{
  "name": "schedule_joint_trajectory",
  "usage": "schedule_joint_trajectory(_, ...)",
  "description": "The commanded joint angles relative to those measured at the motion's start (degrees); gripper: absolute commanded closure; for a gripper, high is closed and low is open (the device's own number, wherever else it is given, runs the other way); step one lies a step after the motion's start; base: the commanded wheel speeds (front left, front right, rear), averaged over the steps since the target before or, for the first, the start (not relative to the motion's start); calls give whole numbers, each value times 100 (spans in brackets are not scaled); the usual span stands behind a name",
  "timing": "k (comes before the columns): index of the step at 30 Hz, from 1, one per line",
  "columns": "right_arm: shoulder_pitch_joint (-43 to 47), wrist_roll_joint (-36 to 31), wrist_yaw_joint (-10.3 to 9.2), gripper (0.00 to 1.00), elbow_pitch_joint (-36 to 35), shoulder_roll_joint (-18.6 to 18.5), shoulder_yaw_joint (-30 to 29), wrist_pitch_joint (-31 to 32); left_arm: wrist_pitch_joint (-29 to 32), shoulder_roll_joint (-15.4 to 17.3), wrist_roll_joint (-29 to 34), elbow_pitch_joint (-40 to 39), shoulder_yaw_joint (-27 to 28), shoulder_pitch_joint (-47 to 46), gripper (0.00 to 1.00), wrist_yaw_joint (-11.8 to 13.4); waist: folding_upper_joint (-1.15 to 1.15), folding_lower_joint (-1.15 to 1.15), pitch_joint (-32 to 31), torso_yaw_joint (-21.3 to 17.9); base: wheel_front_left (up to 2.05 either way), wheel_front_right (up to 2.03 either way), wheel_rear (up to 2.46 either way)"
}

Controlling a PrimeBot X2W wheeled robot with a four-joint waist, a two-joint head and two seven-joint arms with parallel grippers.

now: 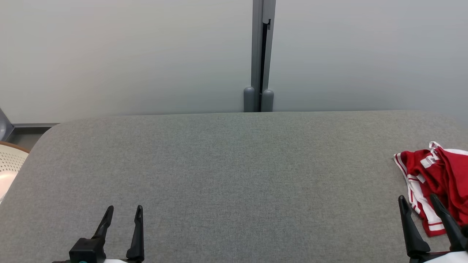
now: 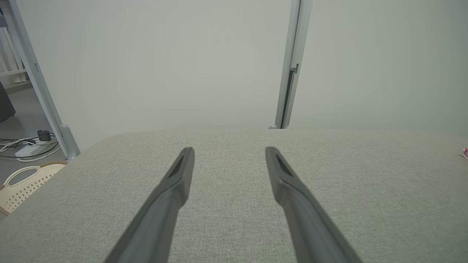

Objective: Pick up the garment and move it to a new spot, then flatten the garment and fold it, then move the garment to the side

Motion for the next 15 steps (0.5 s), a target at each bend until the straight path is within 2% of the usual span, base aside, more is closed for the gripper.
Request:
schedule_joint_trajectory(1,7,31,-3,0,-29,-42,2,26,-11,45,-28,13,-1,-99,0,19,0,0,0,-2,0,0,0)
schedule_joint_trajectory(2,-1,18,0,100,5,0,-1,-1,1,3,-2,6,-4,-1,100,-2,0,0,0,-2,0,0,0)
schedule_joint_trajectory(5,19,114,0,100,148,72,3,0,37,-73,-77,129,5,46,100,-25,0,0,4,-5,0,0,0)
schedule_joint_trajectory(15,-251,1192,0,100,435,146,-57,49,332,-166,-1091,139,262,-123,100,-196,0,0,52,-37,0,0,0)
